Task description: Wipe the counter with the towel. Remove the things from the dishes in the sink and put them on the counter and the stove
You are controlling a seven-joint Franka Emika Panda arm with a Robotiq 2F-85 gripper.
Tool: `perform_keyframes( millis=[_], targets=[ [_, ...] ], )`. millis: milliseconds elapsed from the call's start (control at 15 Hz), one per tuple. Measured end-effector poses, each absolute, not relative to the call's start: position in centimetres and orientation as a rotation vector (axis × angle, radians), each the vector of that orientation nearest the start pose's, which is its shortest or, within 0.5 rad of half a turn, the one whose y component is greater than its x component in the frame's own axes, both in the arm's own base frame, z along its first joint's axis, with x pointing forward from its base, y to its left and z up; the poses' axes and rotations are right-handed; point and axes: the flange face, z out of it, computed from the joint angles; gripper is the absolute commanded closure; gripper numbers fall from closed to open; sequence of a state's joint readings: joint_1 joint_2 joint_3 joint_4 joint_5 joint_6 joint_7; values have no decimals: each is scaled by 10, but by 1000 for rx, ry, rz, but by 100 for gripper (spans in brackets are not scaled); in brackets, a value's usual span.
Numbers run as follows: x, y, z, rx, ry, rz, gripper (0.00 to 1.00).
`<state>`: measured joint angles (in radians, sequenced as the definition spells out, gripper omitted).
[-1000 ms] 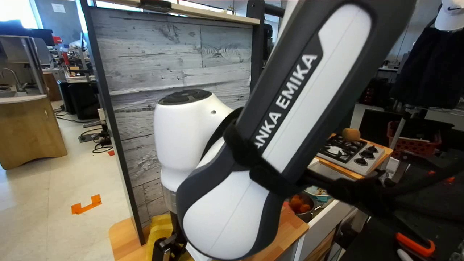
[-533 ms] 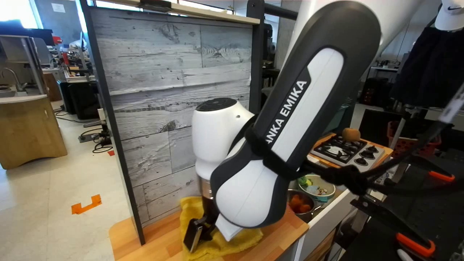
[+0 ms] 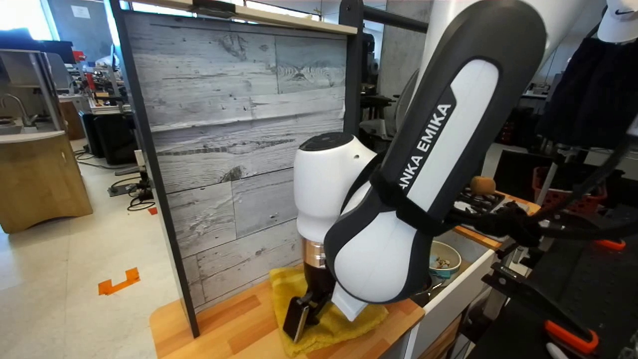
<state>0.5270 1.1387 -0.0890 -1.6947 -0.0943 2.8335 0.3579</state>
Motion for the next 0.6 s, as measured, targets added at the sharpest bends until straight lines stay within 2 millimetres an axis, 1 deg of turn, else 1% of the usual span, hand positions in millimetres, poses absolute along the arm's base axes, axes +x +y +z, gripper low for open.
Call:
perform_keyframes(
  millis=[133,267,333,400,467,533,600],
  targets=[
    [531,311,-53,-3158,-501,-78,0],
    [509,366,-52,-3097,-639,-91,0],
    [496,391,-53,-3073,-695,-92,0],
    [485,410,-54,-3056,-739,-86,0],
    [478,422,-56,-3052,-768,-67,0],
    [476,425,-56,-3057,-780,-56,0],
    [479,421,-57,-3067,-770,-55,0]
  ],
)
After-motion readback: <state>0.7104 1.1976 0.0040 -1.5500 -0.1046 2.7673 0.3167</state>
